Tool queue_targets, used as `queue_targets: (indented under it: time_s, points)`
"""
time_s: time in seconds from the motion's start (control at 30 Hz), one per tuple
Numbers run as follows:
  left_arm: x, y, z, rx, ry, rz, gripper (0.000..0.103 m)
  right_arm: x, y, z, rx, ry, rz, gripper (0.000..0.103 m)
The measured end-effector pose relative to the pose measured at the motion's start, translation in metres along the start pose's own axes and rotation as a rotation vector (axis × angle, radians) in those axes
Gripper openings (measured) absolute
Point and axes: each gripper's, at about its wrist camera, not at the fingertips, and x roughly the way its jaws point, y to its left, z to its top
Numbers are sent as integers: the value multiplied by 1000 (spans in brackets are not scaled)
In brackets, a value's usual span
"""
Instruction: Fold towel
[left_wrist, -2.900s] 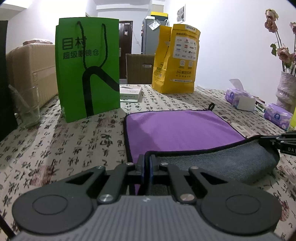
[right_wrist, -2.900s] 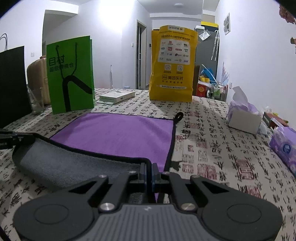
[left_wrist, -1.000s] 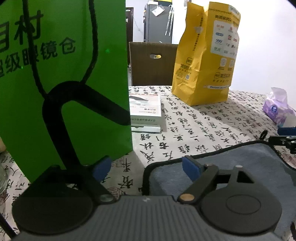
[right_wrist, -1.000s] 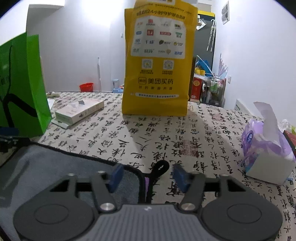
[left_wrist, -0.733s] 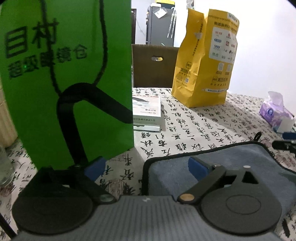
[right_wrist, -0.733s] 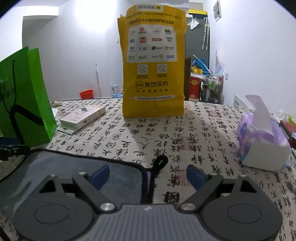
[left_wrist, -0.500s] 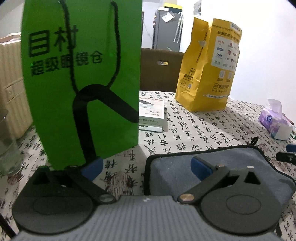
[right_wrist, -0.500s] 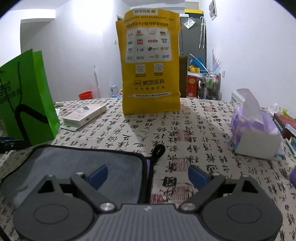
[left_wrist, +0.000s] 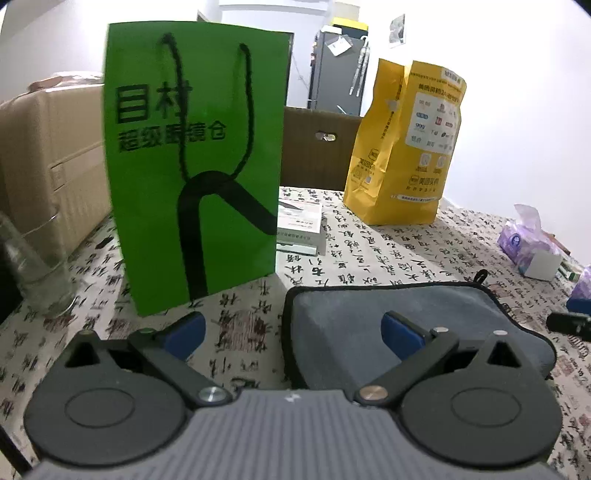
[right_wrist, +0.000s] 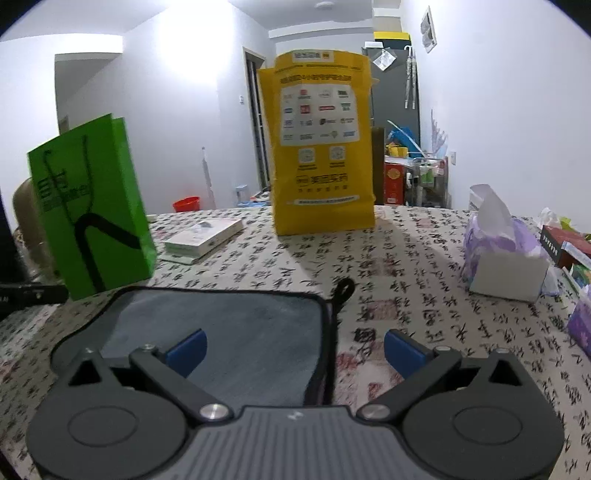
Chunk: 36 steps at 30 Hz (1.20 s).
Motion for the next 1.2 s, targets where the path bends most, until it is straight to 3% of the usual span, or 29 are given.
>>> queue_targets:
  time_s: [1.2]
  points:
    - [-144,-29,-65,32,-88,-6,103,-125,59,-58,-42,-95,-14,103]
